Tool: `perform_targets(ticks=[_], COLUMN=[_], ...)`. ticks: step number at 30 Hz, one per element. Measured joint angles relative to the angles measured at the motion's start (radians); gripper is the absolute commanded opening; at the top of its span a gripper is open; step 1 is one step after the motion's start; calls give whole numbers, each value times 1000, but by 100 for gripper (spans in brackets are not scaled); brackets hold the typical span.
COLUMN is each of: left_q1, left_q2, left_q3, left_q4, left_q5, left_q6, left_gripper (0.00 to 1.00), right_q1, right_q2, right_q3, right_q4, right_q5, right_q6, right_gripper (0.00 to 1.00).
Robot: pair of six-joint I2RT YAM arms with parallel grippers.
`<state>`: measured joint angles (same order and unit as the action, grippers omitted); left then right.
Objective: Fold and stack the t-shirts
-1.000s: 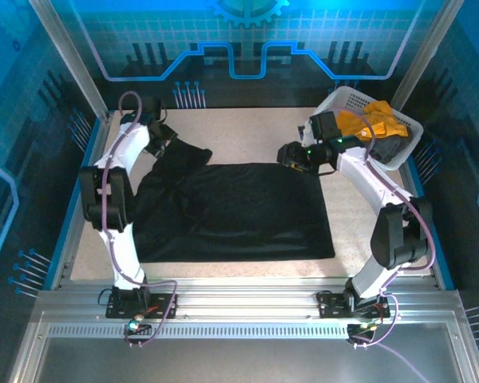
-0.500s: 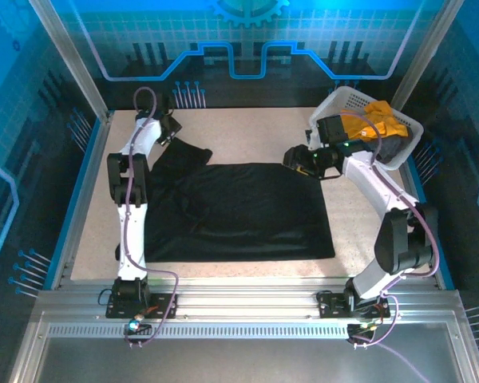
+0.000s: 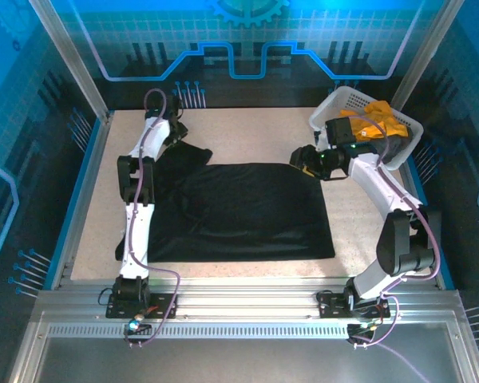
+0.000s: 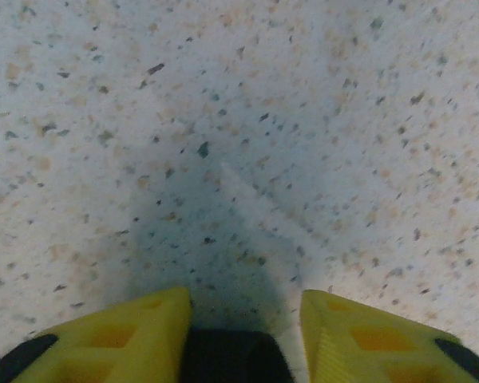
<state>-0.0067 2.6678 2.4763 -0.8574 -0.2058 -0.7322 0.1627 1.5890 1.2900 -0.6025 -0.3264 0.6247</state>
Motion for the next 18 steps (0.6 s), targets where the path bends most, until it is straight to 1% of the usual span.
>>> perform_targets(ticks=[5,7,9,11,15,18], left_q1=[1,2,1,0,-11,-33], left_q2=[4,4,4,3,-16,-89], left_q3=[20,23,26,27,10,-79], left_q4=[-82,-100,-105,-107,-114,-110], left_q5=[-10,-15,-16,-19,-21,-10], left_q6=[-2,-2,2,2,-3,-22], left_gripper=[11,1,0,0,0,0], right_q1=[-6,-6,-6,-6,-3,5], right_q2=[21,23,23,23,38,105], right_q3=[0,0,0,-3,-13,-11], right_q4=[13,13,13,13,27,72], right_q5=[-5,-3,11,57,216,331], right_q6=[7,8,14,29,71,111], right_gripper=[55,53,50,50,50,50])
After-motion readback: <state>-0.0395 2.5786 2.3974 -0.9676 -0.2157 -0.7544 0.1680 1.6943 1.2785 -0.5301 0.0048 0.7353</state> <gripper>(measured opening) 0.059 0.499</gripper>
